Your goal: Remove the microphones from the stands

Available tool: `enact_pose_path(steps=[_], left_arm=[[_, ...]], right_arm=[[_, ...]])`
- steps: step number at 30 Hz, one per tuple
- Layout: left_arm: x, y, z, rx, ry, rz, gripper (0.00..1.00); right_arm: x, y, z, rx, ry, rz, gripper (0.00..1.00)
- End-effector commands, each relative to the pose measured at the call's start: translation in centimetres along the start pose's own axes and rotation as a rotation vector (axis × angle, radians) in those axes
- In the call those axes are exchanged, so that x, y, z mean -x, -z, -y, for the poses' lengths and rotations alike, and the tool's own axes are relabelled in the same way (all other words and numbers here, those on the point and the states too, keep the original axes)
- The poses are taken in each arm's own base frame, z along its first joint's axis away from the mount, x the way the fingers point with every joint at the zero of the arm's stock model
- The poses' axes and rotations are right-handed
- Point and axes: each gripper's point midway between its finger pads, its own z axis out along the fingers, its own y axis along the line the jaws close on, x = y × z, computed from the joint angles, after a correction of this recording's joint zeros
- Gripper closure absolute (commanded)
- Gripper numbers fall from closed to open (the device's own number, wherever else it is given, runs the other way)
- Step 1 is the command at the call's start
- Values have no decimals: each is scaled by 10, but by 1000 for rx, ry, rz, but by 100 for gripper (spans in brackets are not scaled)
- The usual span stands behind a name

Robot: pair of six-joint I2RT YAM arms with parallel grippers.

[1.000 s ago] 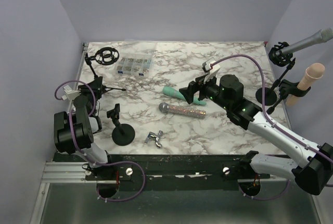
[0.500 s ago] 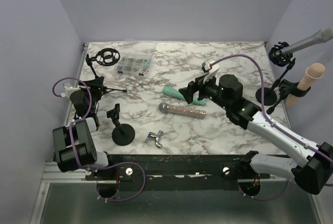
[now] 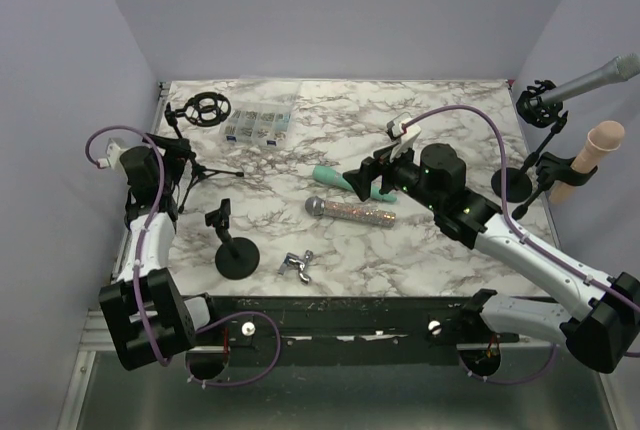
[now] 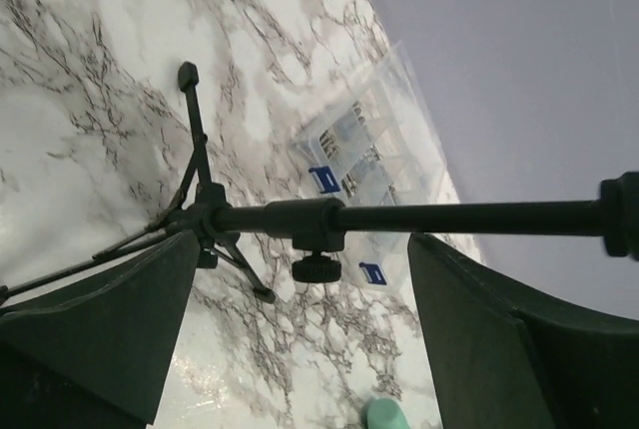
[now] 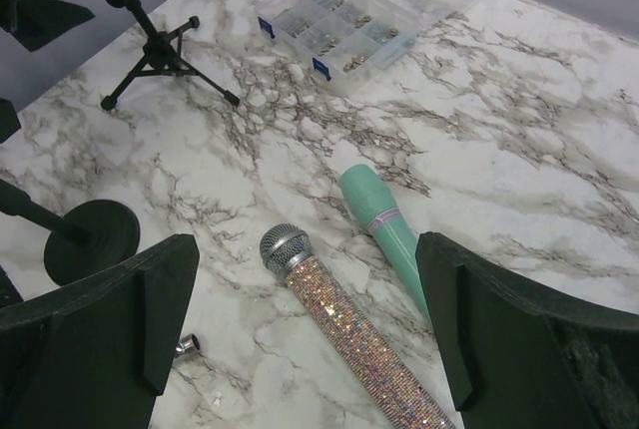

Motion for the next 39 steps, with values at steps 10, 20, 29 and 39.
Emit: enact_pose_path(steps=[10, 20, 29, 39], left_arm=[[-18, -5, -11, 209, -157, -112, 22], [-21, -18, -4, 199, -208, -66, 46], [-14, -20, -3, 197, -241, -32, 60], [-17, -24, 5, 175, -256, -68, 67]], right_arm=[[2, -1, -5, 22, 0, 16, 0], [0, -1, -7, 37, 0, 8, 0], [-2, -4, -7, 37, 0, 2, 0], [-1, -3, -7, 35, 1, 4, 0]])
